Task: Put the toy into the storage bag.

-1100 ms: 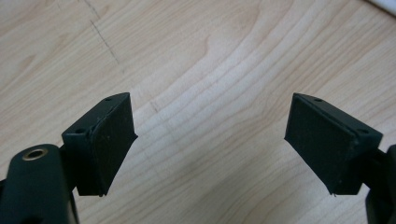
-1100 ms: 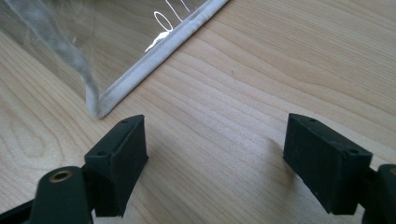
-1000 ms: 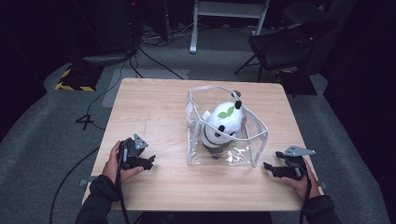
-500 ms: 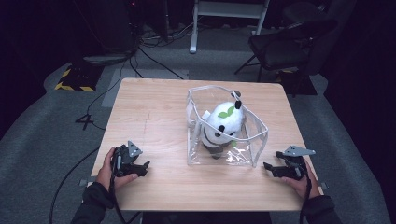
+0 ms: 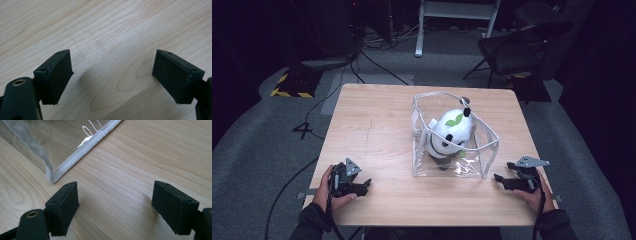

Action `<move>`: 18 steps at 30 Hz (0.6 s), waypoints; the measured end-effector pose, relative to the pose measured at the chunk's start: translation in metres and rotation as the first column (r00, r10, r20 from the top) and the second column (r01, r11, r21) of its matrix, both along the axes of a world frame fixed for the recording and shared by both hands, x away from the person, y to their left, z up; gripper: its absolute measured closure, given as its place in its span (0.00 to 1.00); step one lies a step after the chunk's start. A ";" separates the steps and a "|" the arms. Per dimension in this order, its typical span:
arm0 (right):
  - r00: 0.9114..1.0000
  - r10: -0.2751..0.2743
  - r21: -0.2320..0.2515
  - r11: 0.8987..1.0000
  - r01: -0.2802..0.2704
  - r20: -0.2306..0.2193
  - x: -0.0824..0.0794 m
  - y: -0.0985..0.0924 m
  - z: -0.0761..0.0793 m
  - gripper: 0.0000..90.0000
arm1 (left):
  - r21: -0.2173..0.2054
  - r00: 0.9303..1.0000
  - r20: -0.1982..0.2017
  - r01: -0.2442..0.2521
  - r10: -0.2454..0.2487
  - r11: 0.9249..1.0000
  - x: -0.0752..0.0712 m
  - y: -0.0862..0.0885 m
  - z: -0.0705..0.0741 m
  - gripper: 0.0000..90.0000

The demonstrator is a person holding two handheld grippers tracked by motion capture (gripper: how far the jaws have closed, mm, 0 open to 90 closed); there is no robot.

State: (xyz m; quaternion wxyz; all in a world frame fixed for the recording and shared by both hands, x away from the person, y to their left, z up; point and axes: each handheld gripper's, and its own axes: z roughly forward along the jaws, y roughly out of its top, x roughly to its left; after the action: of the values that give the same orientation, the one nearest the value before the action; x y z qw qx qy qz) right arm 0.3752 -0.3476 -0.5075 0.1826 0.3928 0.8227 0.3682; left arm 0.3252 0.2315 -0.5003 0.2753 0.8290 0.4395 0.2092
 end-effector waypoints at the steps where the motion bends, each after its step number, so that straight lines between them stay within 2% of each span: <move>1: 1.000 0.000 0.000 1.000 0.000 0.000 0.000 0.000 0.000 0.24 | -0.018 1.000 0.000 -0.006 0.006 1.000 -0.001 0.001 -0.001 0.18; 6: 1.000 0.000 0.000 1.000 0.000 0.000 0.000 0.000 0.000 0.24 | -0.082 1.000 -0.005 -0.021 0.021 0.996 -0.007 0.009 -0.006 0.18; 10: 1.000 0.001 0.000 1.000 -0.001 0.000 0.000 0.000 0.000 0.24 | -0.146 0.999 -0.012 -0.047 0.046 0.988 -0.011 0.016 -0.010 0.18; 18: 1.000 0.002 -0.001 1.000 -0.002 -0.001 0.000 0.000 0.000 0.24 | -0.145 0.998 -0.014 -0.058 0.056 0.988 -0.018 0.024 -0.010 0.18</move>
State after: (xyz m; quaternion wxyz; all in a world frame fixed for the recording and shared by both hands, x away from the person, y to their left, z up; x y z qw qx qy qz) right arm 0.3751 -0.3476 -0.5075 0.1822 0.3919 0.8234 0.3677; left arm 0.3073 0.2556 -0.5105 0.3268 0.7949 0.4784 0.1801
